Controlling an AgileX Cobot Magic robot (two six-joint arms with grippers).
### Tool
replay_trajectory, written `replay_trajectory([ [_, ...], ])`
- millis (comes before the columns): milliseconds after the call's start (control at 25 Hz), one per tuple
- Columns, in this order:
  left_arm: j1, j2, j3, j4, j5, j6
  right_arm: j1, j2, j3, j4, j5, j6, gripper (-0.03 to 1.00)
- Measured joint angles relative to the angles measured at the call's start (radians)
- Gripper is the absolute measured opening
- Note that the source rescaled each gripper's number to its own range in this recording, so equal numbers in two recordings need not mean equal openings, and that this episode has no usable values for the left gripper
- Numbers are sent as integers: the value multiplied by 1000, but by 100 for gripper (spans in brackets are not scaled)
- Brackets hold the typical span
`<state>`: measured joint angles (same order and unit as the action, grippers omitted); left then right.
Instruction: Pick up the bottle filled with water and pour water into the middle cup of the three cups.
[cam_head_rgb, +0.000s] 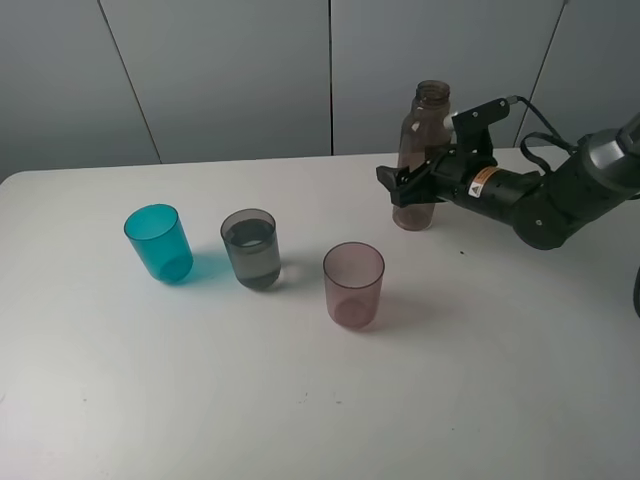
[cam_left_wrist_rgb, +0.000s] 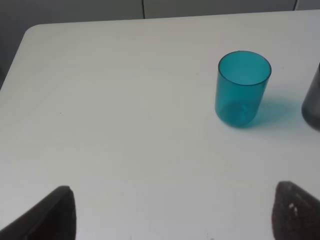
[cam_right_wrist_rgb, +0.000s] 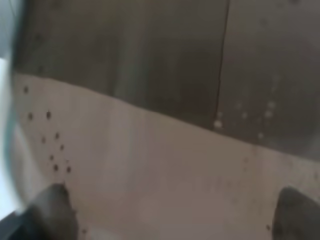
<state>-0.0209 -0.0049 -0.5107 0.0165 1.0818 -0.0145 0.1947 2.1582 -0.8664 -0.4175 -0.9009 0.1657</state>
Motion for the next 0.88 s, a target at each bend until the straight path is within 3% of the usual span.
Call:
replay_trajectory([
  [160,0,0,0,0,0,-2,0,-57,47,-4,96,5,98],
  [640,0,0,0,0,0,-2,0,-400,361,125,221,-1,99],
  [880,0,0,0,0,0,-2,0,-744,384,144,447,-1,100],
])
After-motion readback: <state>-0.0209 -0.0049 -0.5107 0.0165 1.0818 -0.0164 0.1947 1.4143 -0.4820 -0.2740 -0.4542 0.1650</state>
